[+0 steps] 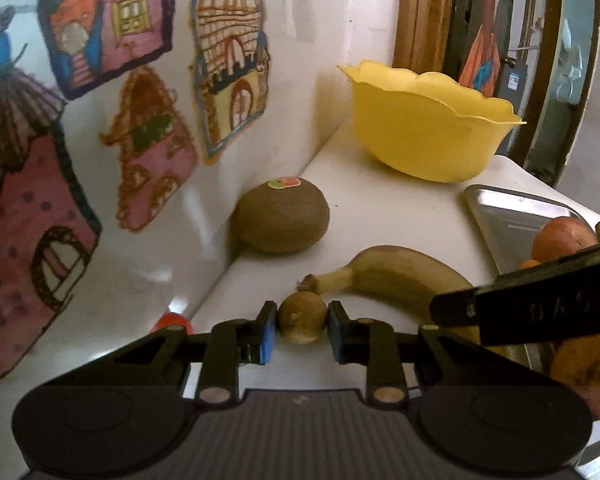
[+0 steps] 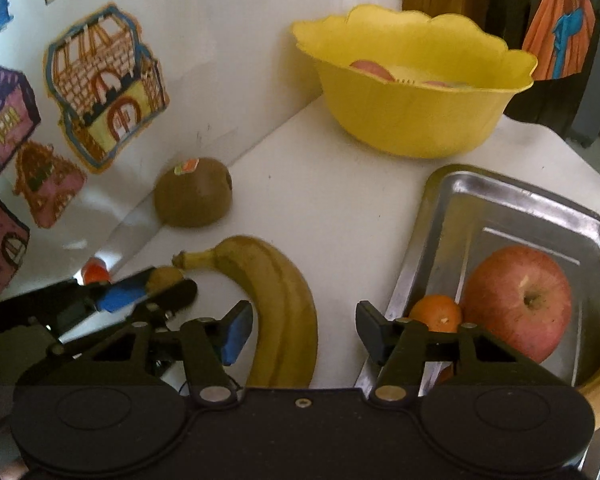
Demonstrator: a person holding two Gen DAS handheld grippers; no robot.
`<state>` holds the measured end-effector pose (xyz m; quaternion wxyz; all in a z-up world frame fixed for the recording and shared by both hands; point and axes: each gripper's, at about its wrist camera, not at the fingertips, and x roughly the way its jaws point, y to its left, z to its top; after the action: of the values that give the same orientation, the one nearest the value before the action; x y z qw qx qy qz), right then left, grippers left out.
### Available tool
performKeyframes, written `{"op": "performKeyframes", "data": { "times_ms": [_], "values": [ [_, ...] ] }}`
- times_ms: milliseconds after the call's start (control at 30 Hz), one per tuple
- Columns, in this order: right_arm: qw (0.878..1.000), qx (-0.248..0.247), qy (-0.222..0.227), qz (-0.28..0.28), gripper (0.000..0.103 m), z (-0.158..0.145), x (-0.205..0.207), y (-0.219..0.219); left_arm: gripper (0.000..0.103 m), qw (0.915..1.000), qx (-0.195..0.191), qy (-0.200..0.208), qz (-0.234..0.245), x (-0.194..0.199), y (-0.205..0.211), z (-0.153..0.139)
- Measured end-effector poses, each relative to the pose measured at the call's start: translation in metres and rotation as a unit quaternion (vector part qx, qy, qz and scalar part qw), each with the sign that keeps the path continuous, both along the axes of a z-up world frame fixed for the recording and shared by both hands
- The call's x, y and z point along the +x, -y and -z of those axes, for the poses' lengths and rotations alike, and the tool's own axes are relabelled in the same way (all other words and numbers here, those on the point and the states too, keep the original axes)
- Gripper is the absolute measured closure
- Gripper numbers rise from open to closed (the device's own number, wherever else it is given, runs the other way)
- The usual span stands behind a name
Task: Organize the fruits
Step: 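Close the left tool on the small fruit while the right tool grasps the banana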
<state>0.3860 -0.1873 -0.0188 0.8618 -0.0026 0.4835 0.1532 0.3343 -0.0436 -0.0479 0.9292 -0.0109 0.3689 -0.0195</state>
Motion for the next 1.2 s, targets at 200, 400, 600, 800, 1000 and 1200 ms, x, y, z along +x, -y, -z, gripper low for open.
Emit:
{"op": "performKeyframes", "data": {
  "times_ms": [200,400,600,800,1000,1200],
  "values": [
    [1.0,-0.019,-0.007,-0.007,0.043,0.012,-0.001,-0.01,0.073,1.0,0.004,0.001,-0.009,-0.002,-0.002,-0.002],
    [1.0,-0.028,0.012,-0.006,0.044,0.015,-0.001,-0.015,0.073,0.9999,0.002,0.002,-0.017,-0.004,-0.005,-0.003],
    [0.999,-0.022,0.033,-0.015,0.065,0.015,-0.007,-0.018,0.073,0.9997,0.002,0.007,-0.023,-0.008,-0.007,-0.006],
    [0.999,-0.013,0.045,0.004,0.066,0.015,-0.013,-0.015,0.074,0.9997,0.002,0.014,-0.022,-0.014,-0.006,-0.01],
    [0.997,0.036,0.058,0.042,0.067,0.009,-0.026,0.0,0.074,0.9994,0.005,0.023,-0.026,-0.021,-0.006,-0.016],
    [0.989,0.08,0.101,0.077,0.067,0.003,-0.049,0.016,0.074,0.999,0.011,0.032,-0.029,-0.03,-0.002,-0.023]
  ]
}}
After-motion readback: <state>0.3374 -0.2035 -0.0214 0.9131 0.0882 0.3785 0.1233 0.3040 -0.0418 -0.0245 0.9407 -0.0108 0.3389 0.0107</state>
